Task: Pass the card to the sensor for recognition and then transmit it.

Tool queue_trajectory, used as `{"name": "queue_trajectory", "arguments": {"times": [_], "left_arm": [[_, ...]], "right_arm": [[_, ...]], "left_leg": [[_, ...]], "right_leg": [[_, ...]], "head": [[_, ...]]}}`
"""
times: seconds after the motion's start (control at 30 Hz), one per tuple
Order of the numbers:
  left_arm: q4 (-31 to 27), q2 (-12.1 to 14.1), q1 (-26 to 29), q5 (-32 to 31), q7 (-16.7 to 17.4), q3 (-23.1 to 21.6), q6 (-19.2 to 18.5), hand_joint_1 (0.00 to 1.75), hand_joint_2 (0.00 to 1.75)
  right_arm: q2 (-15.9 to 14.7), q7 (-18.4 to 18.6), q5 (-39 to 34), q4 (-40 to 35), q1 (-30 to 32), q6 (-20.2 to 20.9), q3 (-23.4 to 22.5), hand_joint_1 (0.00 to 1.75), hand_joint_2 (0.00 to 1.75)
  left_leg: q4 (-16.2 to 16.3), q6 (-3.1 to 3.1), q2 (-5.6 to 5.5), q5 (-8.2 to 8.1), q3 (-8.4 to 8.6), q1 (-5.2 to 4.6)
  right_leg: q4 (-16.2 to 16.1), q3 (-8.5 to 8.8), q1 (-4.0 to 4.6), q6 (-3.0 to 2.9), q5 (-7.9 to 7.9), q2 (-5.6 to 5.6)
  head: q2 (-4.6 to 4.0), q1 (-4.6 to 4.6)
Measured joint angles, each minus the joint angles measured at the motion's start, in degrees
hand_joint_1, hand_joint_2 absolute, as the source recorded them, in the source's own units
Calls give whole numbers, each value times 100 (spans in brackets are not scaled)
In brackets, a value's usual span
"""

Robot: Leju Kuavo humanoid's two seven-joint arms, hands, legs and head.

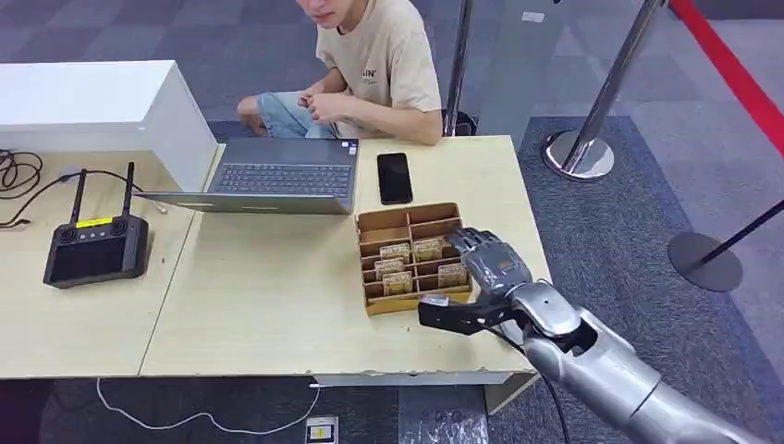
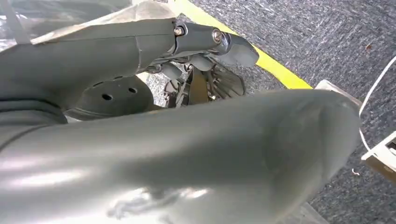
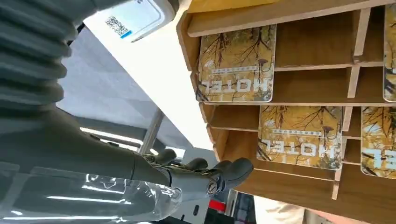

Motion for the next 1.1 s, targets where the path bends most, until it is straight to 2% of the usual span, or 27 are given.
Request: {"name": "queue_trajectory", "arguments": {"times": [0.47,0.57,0.6,0.67,0.77,0.8,0.83,0.87,0.9,0.97,1.0,1.07,1.1], "left_arm": [[0,0,1,9,0,0,0,0,0],[0,0,1,11,0,0,0,0,0],[0,0,1,13,0,0,0,0,0],[0,0,1,17,0,0,0,0,0],[0,0,1,26,0,0,0,0,0],[0,0,1,33,0,0,0,0,0],[0,0,1,35,0,0,2,0,0],[0,0,1,35,0,0,2,0,0],[0,0,1,37,0,0,2,0,0],[0,0,1,48,0,0,2,0,0],[0,0,1,50,0,0,2,0,0],[0,0,1,50,0,0,2,0,0],[0,0,0,50,0,0,2,0,0]], "right_arm": [[-2,0,-7,0,-22,-33,7,12,175],[-2,0,-11,0,-27,-33,9,17,175],[-2,0,-15,0,-28,-35,9,26,175],[-2,0,-31,0,-30,-42,9,24,175],[-2,-2,-59,0,-33,-46,9,33,175],[-2,-4,-59,0,-33,-48,11,127,175],[-2,-7,-59,0,-33,-48,11,150,175],[-2,-9,-61,0,-35,-48,11,150,175],[-2,-9,-61,0,-35,-48,13,140,175],[-2,-11,-63,0,-35,-50,20,138,175],[-2,-11,-63,0,-35,-55,24,126,175],[-2,-17,-63,0,-47,-94,31,126,175],[-2,-18,-63,0,-58,-105,33,115,175]], "left_leg": [[0,0,0,0,1,0],[0,0,0,0,1,0],[0,0,0,0,1,0],[0,0,0,0,1,0],[0,0,0,0,1,0],[0,0,0,0,1,0],[0,0,0,0,0,0],[0,0,0,0,1,0],[0,0,0,0,1,0],[0,0,0,0,1,0],[0,0,0,0,1,0],[0,0,0,0,2,0],[0,0,0,0,2,0]], "right_leg": [[0,1,0,0,0,0],[0,0,0,0,0,0],[0,1,0,0,0,0],[0,1,0,0,0,0],[0,1,0,0,0,0],[0,1,0,0,0,0],[0,0,0,0,0,0],[0,1,0,0,0,0],[0,1,0,0,0,0],[0,1,0,0,0,0],[0,1,0,0,0,0],[0,1,0,0,0,0],[0,1,0,0,0,0]], "head": [[0,2],[0,0],[0,0],[0,0],[0,0],[0,2],[0,0],[0,0],[0,0],[0,0],[0,2],[0,0],[0,0]]}}
